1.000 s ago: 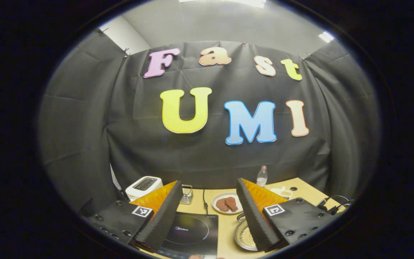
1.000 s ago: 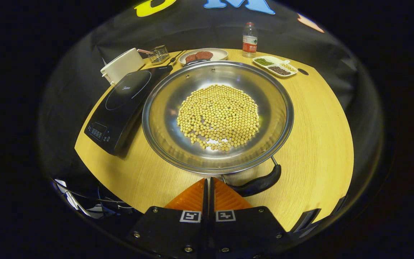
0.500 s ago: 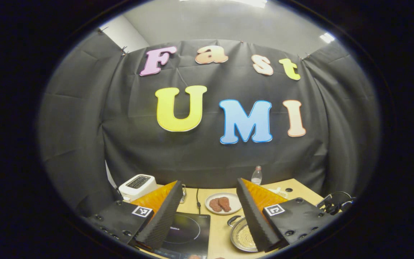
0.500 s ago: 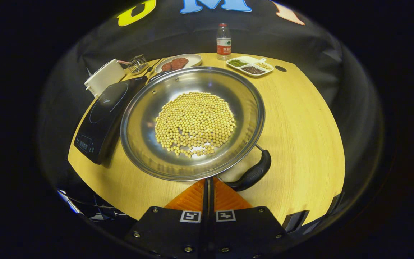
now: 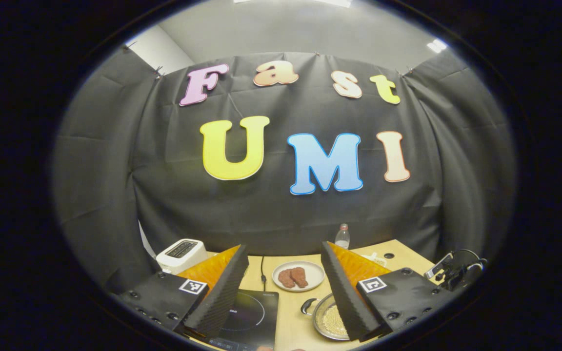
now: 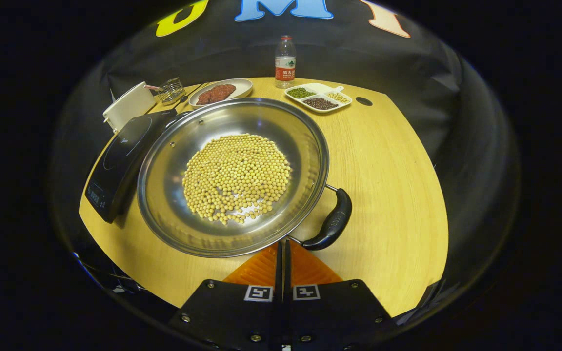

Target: First push the handle of the pot to place it horizontally, then grasp the pot with both hands and set it on the induction cooktop.

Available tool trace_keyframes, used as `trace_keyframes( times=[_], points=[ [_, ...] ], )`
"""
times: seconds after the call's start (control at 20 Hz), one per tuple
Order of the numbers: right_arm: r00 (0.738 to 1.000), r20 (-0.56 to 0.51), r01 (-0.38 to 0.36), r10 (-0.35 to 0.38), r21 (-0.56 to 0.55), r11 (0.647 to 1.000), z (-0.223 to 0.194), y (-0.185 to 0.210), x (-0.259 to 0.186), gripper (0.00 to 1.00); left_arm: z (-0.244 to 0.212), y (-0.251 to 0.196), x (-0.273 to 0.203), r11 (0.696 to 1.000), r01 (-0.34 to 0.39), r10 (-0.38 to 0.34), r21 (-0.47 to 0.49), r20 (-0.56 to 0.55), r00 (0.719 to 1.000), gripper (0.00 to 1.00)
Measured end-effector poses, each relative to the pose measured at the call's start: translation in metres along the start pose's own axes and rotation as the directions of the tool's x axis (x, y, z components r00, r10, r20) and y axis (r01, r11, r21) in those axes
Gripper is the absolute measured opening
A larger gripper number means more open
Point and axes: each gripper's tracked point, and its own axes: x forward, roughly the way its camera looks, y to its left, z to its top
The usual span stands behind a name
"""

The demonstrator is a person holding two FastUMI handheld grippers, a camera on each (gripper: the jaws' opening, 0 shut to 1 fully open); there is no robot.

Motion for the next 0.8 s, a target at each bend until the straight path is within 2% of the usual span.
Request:
trace_keyframes(
  times=[0.45, 0.8],
  points=[
    [0.999, 0.038, 0.036, -0.035, -0.032, 0.999, 0.033, -0.046, 0.017, 0.01, -0.007, -0.013, 0.000, 1.000, -0.015, 0.015, 0.006, -0.027, 1.000, 0.97],
    [0.998, 0.058, 0.036, -0.033, -0.051, 0.998, 0.050, -0.057, 0.024, 0.00, -0.009, -0.022, 0.002, 1.000, -0.014, 0.014, 0.013, -0.032, 0.999, 0.95]
  ],
)
